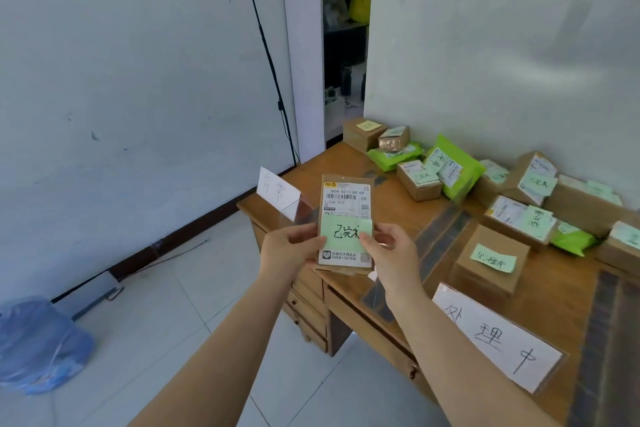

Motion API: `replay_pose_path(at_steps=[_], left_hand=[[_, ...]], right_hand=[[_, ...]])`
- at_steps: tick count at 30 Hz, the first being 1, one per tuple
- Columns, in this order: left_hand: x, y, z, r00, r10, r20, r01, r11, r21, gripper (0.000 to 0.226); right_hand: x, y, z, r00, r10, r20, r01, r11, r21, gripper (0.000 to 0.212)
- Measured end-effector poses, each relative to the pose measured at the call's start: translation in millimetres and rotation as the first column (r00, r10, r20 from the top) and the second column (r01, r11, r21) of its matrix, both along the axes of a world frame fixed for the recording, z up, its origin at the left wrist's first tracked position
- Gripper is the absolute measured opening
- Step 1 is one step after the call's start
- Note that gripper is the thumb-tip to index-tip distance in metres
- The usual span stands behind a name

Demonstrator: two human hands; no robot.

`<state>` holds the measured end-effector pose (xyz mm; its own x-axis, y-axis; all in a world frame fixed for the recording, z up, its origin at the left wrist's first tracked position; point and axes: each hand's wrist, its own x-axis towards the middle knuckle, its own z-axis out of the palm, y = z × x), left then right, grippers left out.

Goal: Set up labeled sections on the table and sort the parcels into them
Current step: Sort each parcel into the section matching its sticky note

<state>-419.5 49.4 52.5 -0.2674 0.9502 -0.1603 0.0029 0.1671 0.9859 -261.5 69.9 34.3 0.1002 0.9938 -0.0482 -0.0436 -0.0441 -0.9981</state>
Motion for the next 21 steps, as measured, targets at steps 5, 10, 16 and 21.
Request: replay_pose_path(at_steps=[5, 10, 16, 21], left_hand=[[-18, 74, -5, 0.996, -0.083, 0.022, 0.084, 0.995, -0.058, 0.023], [-23, 153, -8, 0.983, -0.175, 0.047, 0.179, 0.976, -0.122, 0.022], [-11, 232, -21, 0.924, -0.382, 0.032, 0.381, 0.908, -0.173, 0.022], [6, 292, -45, 0.858, -0.512, 0.038, 0.507, 0.832, -0.223, 0.027]], right_hand=[[-14, 65, -12, 1.000, -0.022, 0.015, 0.022, 1.000, 0.000, 0.025], [-15, 123, -22, 0.994, -0.093, -0.059, 0.088, 0.993, -0.082, 0.028], [-5, 168, -32, 0.962, -0.274, -0.016, 0.269, 0.954, -0.131, 0.026], [-1, 201, -48, 0.904, -0.423, 0.059, 0.426, 0.882, -0.201, 0.025]])
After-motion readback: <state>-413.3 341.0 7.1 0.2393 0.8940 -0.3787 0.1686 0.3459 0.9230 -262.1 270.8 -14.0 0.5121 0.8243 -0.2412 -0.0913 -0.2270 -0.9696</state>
